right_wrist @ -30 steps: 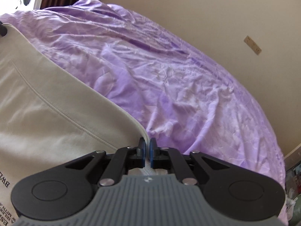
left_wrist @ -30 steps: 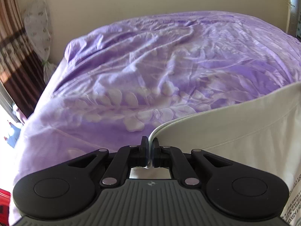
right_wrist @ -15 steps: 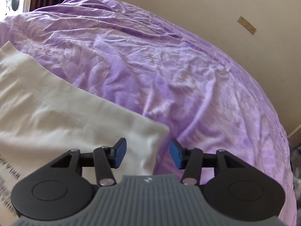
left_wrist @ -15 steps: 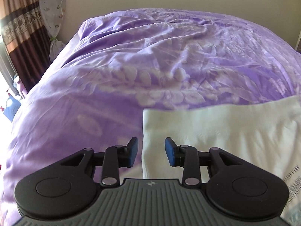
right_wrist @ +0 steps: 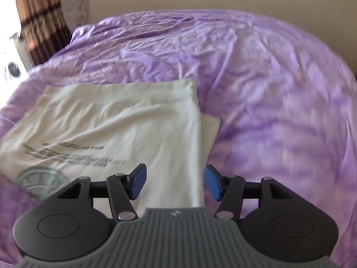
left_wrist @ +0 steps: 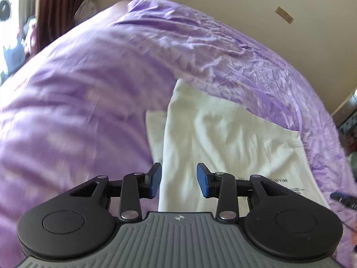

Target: Fold small clothes

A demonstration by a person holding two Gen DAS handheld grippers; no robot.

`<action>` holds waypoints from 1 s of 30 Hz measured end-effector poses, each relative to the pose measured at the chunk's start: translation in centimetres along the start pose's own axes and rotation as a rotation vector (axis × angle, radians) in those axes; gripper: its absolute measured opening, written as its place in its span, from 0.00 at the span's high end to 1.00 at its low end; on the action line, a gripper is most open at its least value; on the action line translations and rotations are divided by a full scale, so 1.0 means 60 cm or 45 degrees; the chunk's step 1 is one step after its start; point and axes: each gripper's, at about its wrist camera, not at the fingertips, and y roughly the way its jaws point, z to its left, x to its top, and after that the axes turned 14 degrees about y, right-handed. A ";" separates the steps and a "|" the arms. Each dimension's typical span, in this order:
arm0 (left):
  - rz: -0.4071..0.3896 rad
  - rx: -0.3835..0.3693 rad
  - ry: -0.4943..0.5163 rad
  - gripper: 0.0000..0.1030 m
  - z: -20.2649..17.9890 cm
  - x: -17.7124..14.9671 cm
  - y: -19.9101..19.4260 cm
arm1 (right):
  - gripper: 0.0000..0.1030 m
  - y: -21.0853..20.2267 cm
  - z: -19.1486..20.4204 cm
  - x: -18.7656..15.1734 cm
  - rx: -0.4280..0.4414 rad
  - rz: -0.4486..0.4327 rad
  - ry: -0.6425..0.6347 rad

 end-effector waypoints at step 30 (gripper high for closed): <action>0.113 0.387 0.269 0.98 -0.048 -0.137 0.053 | 1.00 0.030 -0.119 -0.122 -0.082 0.024 0.457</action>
